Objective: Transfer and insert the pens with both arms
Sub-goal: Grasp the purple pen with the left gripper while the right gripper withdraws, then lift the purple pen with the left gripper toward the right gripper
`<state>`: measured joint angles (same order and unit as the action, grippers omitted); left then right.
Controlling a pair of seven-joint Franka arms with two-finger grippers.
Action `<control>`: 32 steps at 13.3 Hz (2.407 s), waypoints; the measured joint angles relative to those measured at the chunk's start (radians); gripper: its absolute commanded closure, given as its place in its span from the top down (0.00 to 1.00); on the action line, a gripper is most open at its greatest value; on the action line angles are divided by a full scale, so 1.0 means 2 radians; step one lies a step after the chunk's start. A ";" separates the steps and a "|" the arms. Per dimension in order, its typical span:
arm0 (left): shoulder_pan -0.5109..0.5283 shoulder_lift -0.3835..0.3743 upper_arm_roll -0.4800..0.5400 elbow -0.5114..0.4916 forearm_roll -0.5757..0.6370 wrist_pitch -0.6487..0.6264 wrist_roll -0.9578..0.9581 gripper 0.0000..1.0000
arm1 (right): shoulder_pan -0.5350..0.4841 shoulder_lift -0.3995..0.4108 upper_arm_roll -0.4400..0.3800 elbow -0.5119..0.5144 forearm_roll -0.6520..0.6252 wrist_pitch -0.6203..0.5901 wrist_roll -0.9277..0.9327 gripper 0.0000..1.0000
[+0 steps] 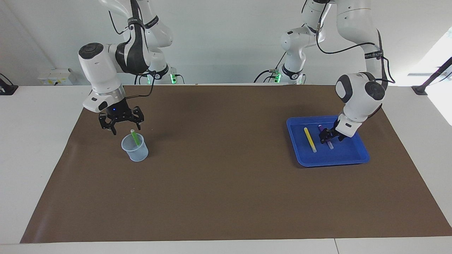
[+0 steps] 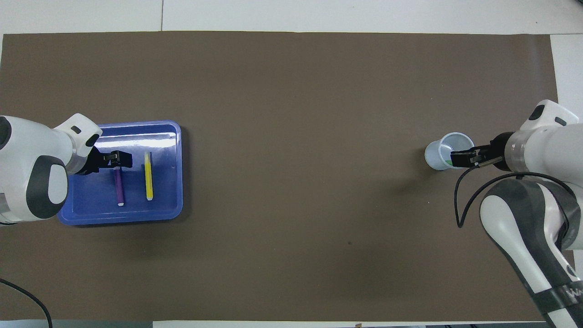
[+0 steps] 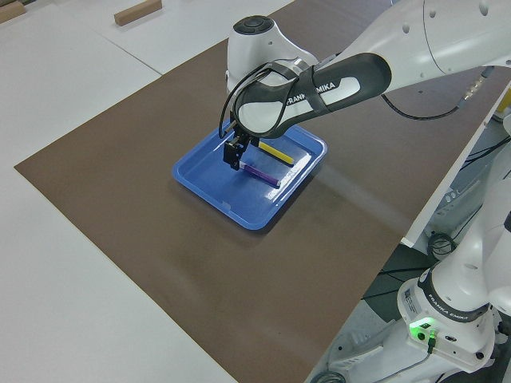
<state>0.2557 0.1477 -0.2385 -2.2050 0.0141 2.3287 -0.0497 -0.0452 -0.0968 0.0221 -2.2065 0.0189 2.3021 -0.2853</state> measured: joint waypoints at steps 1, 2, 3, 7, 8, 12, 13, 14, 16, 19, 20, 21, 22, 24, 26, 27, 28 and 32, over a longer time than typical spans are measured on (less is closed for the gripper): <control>0.000 0.000 0.000 -0.004 0.000 0.001 0.002 0.92 | 0.000 0.000 0.000 0.013 0.000 -0.016 0.000 1.00; 0.000 0.000 0.000 -0.006 0.000 0.001 0.004 0.92 | 0.000 0.000 0.000 0.029 0.000 -0.036 0.004 1.00; 0.000 0.000 0.000 -0.007 0.000 0.001 0.006 0.91 | 0.000 0.000 0.000 0.046 0.000 -0.060 0.016 1.00; 0.000 0.000 0.000 -0.014 0.000 0.001 0.007 0.88 | 0.000 0.009 0.001 0.150 0.000 -0.194 0.096 1.00; 0.000 0.000 0.000 -0.016 0.000 0.001 0.007 0.86 | 0.000 0.017 0.002 0.180 0.000 -0.225 0.115 1.00; 0.000 0.000 0.000 -0.017 0.000 0.001 0.007 0.63 | 0.002 0.047 0.004 0.255 0.000 -0.293 0.146 1.00; 0.000 0.000 0.000 -0.018 0.000 0.000 0.007 0.51 | 0.002 0.051 0.004 0.259 0.000 -0.299 0.147 1.00; 0.000 0.000 0.000 -0.018 0.000 0.000 0.007 0.38 | 0.002 0.053 0.004 0.264 0.000 -0.305 0.147 1.00; 0.000 0.000 0.000 -0.018 0.001 -0.001 0.008 0.12 | 0.002 0.053 0.005 0.272 0.000 -0.315 0.155 1.00; 0.000 -0.003 0.000 -0.018 0.001 -0.002 0.008 0.00 | 0.010 0.053 0.009 0.275 0.000 -0.330 0.168 1.00; 0.000 -0.003 0.000 -0.018 0.001 -0.002 0.008 0.00 | 0.016 0.052 0.010 0.275 0.000 -0.332 0.171 1.00; 0.000 -0.003 0.000 -0.018 0.001 -0.002 0.008 0.00 | 0.021 0.052 0.010 0.275 0.000 -0.332 0.176 1.00; 0.000 -0.003 0.000 -0.018 0.001 -0.002 0.008 0.00 | 0.026 0.052 0.010 0.275 0.000 -0.332 0.181 1.00; 0.001 -0.003 0.000 -0.018 0.001 -0.002 0.008 0.00 | 0.035 0.052 0.011 0.275 0.000 -0.332 0.188 1.00; 0.005 -0.003 0.000 -0.017 0.001 -0.005 0.008 0.00 | 0.036 0.052 0.010 0.275 0.000 -0.332 0.189 1.00; 0.008 -0.003 0.001 -0.015 0.001 -0.009 0.008 0.00 | 0.036 0.052 0.010 0.275 0.000 -0.332 0.189 1.00; 0.010 -0.002 0.001 -0.011 0.001 -0.017 0.008 0.00 | 0.036 0.052 0.010 0.275 0.000 -0.332 0.189 1.00; 0.012 0.001 0.000 0.043 0.001 -0.094 0.008 0.00 | 0.036 0.052 0.010 0.276 -0.001 -0.332 0.189 1.00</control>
<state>0.2793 0.1495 -0.2386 -2.1190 0.0153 2.1410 -0.0343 0.0276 0.0062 0.0414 -1.6551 0.0174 1.6377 0.0926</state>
